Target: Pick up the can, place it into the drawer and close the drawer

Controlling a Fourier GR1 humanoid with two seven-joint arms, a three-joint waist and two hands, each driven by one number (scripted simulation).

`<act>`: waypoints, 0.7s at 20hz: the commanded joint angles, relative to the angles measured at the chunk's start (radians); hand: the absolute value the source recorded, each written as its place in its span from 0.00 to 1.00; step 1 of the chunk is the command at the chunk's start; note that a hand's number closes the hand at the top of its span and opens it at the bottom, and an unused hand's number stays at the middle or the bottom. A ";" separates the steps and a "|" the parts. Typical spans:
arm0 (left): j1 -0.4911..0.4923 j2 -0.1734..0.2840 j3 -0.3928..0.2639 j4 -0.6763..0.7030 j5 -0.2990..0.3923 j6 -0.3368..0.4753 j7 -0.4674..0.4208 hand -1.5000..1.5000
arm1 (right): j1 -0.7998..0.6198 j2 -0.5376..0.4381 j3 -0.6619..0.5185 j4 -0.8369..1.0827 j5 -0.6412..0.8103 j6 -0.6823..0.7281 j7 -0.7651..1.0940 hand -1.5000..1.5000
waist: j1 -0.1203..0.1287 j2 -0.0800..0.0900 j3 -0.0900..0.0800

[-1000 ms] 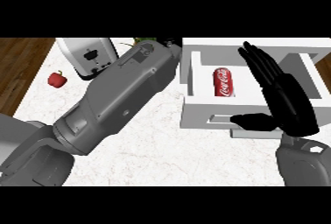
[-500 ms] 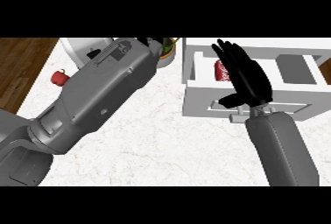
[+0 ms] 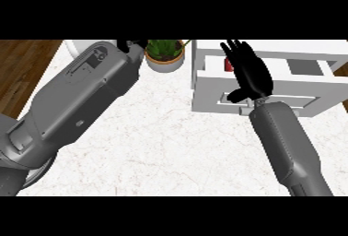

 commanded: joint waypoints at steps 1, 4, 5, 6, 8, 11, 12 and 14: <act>0.047 0.038 0.017 -0.050 -0.017 -0.016 0.007 0.00 | -0.027 -0.003 -0.041 0.183 0.016 -0.135 -0.023 0.00 | -0.003 0.018 0.013; 0.069 0.023 0.009 -0.090 -0.034 0.015 0.009 0.00 | -0.073 0.011 -0.064 0.258 0.021 -0.218 -0.027 0.00 | -0.001 0.019 0.013; 0.079 0.058 0.019 -0.113 -0.034 0.003 0.003 0.00 | -0.084 -0.024 -0.090 0.298 0.001 -0.226 -0.065 0.00 | 0.015 0.023 0.013; 0.061 0.065 0.024 -0.095 -0.027 -0.024 0.026 0.00 | -0.098 0.010 -0.077 0.325 0.039 -0.271 -0.016 0.00 | 0.015 0.027 0.013; 0.057 0.062 0.024 -0.110 -0.034 -0.004 0.054 0.00 | -0.162 0.003 -0.094 0.371 0.032 -0.276 -0.028 0.00 | 0.009 0.025 0.013; 0.079 0.120 0.024 -0.185 -0.035 -0.012 0.092 0.00 | -0.222 -0.033 -0.131 0.444 0.027 -0.297 -0.029 0.00 | 0.034 0.027 0.014; 0.092 0.110 0.011 -0.229 -0.042 0.012 0.097 0.00 | -0.217 -0.041 -0.137 0.467 0.034 -0.327 -0.029 0.00 | 0.040 0.025 0.014; 0.077 0.108 0.026 -0.187 -0.055 0.019 0.099 0.00 | -0.292 -0.040 -0.144 0.507 0.047 -0.338 -0.004 0.00 | 0.025 0.029 0.014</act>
